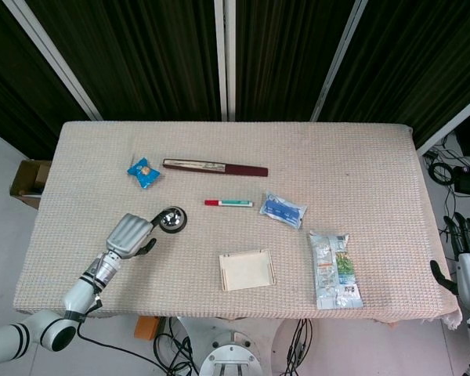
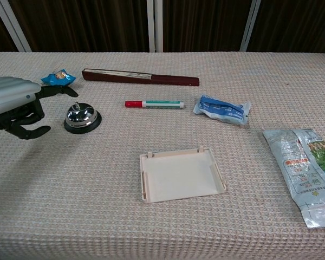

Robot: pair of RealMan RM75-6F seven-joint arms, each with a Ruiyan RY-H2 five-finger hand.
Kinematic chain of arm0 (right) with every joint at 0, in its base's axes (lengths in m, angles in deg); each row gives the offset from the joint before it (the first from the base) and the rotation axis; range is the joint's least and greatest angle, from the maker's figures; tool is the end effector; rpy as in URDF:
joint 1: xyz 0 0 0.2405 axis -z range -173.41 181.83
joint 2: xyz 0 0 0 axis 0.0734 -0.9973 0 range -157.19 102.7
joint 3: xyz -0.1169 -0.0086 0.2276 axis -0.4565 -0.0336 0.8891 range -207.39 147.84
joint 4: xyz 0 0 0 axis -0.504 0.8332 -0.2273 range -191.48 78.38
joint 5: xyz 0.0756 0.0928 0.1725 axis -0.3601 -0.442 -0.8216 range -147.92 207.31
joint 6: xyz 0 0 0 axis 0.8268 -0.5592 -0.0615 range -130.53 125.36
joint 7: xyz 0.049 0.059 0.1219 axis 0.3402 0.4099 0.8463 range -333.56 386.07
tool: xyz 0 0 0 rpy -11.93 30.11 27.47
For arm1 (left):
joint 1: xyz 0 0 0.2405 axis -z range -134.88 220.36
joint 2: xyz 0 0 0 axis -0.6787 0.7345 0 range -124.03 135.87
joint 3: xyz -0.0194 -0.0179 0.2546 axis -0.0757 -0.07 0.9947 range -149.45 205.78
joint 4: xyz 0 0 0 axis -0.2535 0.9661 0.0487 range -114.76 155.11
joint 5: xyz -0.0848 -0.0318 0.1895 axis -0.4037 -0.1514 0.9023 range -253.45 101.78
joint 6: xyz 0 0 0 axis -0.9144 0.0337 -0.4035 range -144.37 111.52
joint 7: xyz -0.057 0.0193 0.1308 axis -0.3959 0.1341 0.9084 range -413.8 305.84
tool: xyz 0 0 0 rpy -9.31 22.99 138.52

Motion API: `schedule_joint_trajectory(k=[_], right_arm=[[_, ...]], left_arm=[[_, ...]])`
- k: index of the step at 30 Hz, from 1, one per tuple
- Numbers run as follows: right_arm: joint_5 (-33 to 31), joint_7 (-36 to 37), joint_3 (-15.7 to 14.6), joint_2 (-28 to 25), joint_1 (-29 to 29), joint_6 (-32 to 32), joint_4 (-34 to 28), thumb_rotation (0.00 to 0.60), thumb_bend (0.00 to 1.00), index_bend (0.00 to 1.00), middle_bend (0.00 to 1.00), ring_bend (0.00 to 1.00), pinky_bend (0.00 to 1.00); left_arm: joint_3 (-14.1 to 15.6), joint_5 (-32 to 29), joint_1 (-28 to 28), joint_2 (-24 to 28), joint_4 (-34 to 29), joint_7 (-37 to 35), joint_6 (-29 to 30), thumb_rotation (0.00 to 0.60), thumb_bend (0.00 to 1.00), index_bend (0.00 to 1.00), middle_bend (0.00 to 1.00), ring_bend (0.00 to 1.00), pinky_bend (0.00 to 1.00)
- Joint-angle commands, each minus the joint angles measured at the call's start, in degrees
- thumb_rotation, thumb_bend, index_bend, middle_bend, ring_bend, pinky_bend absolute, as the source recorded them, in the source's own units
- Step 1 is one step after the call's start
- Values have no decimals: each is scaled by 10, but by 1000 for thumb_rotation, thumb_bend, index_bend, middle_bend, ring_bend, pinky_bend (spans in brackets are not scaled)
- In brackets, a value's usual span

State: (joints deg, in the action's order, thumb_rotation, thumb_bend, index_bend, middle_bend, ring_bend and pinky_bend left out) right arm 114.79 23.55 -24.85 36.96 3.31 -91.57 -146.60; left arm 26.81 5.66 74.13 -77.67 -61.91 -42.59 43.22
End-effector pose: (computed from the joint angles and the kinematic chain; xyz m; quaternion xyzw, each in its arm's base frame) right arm -0.3256 -0.1663 0.1776 0.5702 -0.3548 0.3711 0.6414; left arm -0.2244 0.2885 0.0026 -0.7759 -0.3420 -0.3356 0.4104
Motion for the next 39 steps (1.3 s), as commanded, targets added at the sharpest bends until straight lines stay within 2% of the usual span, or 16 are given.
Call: schedule_joint_trajectory(k=[1, 7, 12, 17, 19, 22, 23, 25, 26, 27, 29, 31, 39], right_arm=[[0, 0, 0, 0, 0, 1, 0, 600, 218, 0, 0, 0, 0], [-3, 2, 0, 0, -2, 6, 2, 600, 217, 0, 0, 0, 0], [-3, 6, 1, -2, -1, 3, 1, 600, 217, 0, 0, 0, 0], [-1, 15, 1, -5, 4, -5, 2, 600, 217, 0, 0, 0, 0], [-1, 18, 0, -6, 5, -6, 5, 600, 217, 0, 0, 0, 0], [-5, 6, 0, 1, 7, -7, 21, 600, 217, 0, 0, 0, 0], [-6, -3, 0, 6, 7, -8, 28, 600, 217, 0, 0, 0, 0], [-7, -16, -2, 15, 8, -7, 41, 600, 210, 0, 0, 0, 0], [-4, -19, -6, 16, 7, -5, 47, 600, 200, 0, 0, 0, 0], [0, -20, -10, 15, 7, -1, 51, 600, 187, 0, 0, 0, 0], [-6, -18, -18, 9, 10, 13, 47, 600, 165, 0, 0, 0, 0], [-13, -21, -22, 0, 11, 24, 35, 600, 166, 0, 0, 0, 0], [1, -30, -22, 5, 12, 9, 28, 600, 177, 0, 0, 0, 0]], left_arm=[[2, -5, 1, 0, 1, 4, -9, 600, 430, 126, 912, 873, 751], [8, -28, 7, -6, 9, 21, -43, 600, 430, 126, 912, 874, 751], [2, -22, 1, 1, -7, 29, -15, 600, 430, 126, 911, 873, 751], [-1, 8, -41, 34, -35, 29, 87, 600, 411, 122, 863, 842, 739], [4, 27, -71, 55, -39, 9, 145, 600, 350, 120, 807, 799, 717], [28, 46, -119, 101, -52, -17, 205, 598, 224, 120, 677, 681, 621], [35, 49, -134, 112, -54, -21, 223, 577, 196, 119, 596, 604, 584], [49, 60, -172, 127, -47, -28, 274, 472, 149, 115, 335, 338, 480], [50, 70, -189, 125, -34, -36, 305, 360, 135, 112, 167, 166, 385], [49, 81, -204, 119, -16, -47, 338, 249, 128, 115, 56, 52, 298], [53, 103, -236, 104, 32, -81, 396, 111, 127, 127, 0, 0, 204], [69, 97, -258, 109, 42, -101, 397, 66, 118, 125, 0, 0, 185], [83, 80, -279, 138, 7, -85, 354, 56, 96, 97, 0, 0, 180]])
